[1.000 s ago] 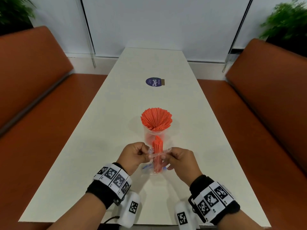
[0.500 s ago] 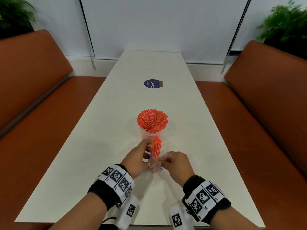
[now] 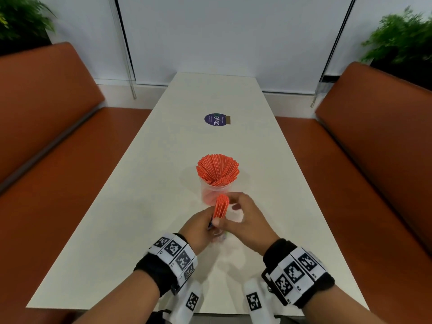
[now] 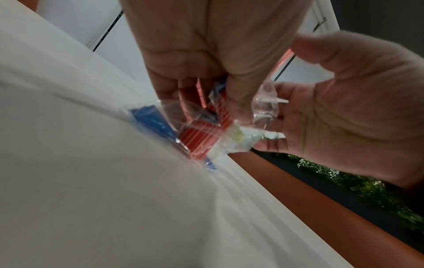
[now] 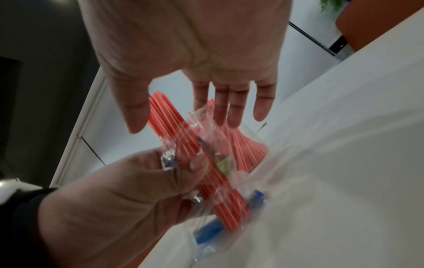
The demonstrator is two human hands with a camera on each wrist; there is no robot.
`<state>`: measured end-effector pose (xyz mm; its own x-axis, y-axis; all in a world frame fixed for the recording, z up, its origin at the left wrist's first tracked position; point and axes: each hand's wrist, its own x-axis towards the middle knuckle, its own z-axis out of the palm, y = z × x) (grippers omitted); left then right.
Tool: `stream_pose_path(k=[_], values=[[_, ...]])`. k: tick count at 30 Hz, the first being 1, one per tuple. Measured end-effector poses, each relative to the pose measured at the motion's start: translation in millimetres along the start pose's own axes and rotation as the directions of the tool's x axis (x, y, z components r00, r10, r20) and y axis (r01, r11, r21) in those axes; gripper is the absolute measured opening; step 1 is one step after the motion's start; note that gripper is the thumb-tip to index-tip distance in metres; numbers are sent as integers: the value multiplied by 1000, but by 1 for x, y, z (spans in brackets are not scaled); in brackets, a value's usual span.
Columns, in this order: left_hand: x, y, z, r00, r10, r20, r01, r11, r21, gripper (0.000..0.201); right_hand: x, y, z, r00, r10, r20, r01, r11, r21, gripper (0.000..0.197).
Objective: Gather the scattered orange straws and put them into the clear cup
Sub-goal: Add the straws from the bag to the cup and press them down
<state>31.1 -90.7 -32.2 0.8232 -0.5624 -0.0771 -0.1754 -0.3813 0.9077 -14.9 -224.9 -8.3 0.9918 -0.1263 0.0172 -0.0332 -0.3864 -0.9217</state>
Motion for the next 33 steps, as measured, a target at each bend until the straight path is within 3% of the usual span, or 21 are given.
stream_pose_path(k=[3, 7, 12, 15, 17, 20, 27, 30, 33], values=[[0, 0, -1, 999, -20, -29, 20, 1000, 15, 17, 6, -3, 8, 991, -5, 137, 4, 1000, 10, 29], [-1, 3, -2, 1000, -5, -20, 6, 999, 53, 27, 8, 0, 17, 994, -14, 112, -2, 991, 136, 15], [5, 2, 0, 999, 5, 38, -10, 991, 131, 18, 10, 1, 25, 999, -3, 42, -4, 986, 169, 16], [3, 6, 0, 998, 50, 32, -53, 993, 105, 33, 9, -1, 28, 1000, -20, -4, 20, 987, 161, 11], [0, 8, -3, 997, 15, 73, -21, 996, 87, 36, 8, -3, 27, 999, -28, -21, 32, 982, 184, 6], [1, 0, -8, 994, -38, 99, 22, 986, 165, 22, 8, -6, 22, 999, -30, -35, 36, 977, 210, 11], [0, -6, -14, 997, -44, 62, 42, 998, 36, 28, 12, -18, 6, 994, -32, -105, 62, 955, 291, 29], [-2, -12, -17, 993, -98, 73, 93, 993, 70, 27, 14, -26, -6, 986, -24, -163, 72, 953, 293, 37], [-5, -18, -19, 982, -167, 84, 165, 986, 32, 24, 19, -38, -21, 973, 37, -229, 61, 912, 406, 34]])
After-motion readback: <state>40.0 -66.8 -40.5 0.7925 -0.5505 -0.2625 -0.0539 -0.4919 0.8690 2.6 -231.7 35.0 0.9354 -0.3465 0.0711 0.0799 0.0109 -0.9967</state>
